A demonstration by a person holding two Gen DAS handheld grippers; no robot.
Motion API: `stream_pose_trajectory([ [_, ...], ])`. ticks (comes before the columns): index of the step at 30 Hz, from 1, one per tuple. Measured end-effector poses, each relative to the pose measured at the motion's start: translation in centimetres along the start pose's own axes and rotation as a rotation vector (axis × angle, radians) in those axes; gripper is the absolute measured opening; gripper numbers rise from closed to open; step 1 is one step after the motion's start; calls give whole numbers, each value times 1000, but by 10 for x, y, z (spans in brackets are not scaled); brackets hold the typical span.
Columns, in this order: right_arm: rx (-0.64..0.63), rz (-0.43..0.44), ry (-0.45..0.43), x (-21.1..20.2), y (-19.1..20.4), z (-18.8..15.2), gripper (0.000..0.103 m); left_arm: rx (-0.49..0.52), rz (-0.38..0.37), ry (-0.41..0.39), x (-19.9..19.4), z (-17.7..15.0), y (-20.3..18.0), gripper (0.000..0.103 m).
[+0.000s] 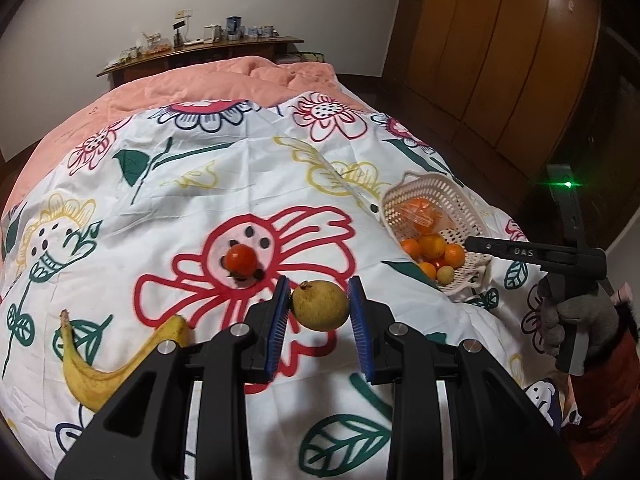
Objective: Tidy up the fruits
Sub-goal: 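Carry the pear with the left gripper and release it into the basket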
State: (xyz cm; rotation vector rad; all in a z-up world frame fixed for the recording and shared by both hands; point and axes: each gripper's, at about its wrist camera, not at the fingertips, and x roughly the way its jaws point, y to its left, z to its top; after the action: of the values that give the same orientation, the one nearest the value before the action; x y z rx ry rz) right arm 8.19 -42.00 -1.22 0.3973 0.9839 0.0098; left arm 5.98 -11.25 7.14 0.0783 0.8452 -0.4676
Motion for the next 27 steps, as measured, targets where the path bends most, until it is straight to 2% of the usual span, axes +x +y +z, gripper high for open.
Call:
stream_pose_trajectory([
  [11, 16, -52, -70, -7, -9, -7, 32, 72, -48, 47, 33, 19, -42, 30],
  [27, 31, -47, -115, -12, -16, -13, 33, 178, -105, 99, 88, 43, -105, 30],
])
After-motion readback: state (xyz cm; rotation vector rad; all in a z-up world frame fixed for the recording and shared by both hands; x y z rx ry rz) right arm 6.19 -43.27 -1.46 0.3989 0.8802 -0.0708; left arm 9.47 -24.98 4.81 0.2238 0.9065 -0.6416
